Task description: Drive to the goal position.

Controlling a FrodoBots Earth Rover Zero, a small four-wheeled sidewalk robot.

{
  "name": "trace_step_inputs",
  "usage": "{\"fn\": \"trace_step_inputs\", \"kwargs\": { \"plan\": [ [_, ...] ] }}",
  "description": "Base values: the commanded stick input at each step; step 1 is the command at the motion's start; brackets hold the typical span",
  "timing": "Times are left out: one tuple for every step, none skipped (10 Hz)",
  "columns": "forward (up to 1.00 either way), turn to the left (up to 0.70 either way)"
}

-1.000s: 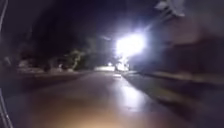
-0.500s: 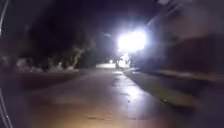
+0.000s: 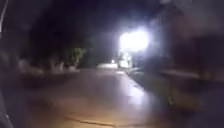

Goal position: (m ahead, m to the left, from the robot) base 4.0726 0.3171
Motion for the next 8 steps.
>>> {"fn": "trace_step_inputs", "kwargs": {
  "plan": [
    [0.7, -0.07],
    [0.7, 0.0],
    [0.7, 0.0],
    [0.7, 0.0],
    [0.7, 0.0],
    [0.7, 0.0],
    [0.7, 0.0],
    [0.7, 0.0]
  ]
}}
